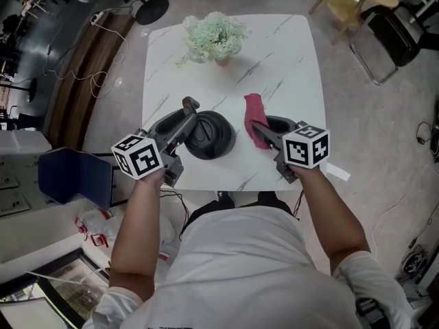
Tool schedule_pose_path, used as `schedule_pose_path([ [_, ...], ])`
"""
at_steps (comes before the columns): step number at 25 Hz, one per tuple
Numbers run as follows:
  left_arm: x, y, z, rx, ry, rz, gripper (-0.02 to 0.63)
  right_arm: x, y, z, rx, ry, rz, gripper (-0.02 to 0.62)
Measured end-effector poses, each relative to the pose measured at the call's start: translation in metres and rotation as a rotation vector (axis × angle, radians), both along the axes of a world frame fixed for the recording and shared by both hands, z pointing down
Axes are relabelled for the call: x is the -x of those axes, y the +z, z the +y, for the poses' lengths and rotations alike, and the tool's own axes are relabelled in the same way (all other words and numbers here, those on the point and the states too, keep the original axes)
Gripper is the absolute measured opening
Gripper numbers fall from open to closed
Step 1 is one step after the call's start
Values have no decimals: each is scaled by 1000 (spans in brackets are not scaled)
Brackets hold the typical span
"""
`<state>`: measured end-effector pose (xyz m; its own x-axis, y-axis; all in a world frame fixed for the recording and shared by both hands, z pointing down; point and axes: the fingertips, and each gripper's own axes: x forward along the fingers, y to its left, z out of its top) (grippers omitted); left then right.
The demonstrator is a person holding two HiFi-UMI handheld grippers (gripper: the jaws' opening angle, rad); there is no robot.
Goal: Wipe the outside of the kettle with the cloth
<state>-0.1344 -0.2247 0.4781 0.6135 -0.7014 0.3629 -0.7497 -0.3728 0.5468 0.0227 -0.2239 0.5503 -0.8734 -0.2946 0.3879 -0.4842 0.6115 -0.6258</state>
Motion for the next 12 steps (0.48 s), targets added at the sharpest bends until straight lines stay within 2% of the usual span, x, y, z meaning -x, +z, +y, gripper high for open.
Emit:
schedule_pose_path([
  [3,0,1,-1,-4,13,-5,160,14,-71,3,5,-220,-234,94],
  [6,0,0,0,-7,14,0,160,36,-131,24,78,-470,-475,94],
  [8,1,1,0,-7,15,5,158,50,-143,29,139,-556,-571,94],
  [10,0,1,0,-5,18,8,158,66,-126,21,175,-563,-532,94],
  [12,-1,1,0,-2,21,5,158,80,-95,10,166,-546,-399,94],
])
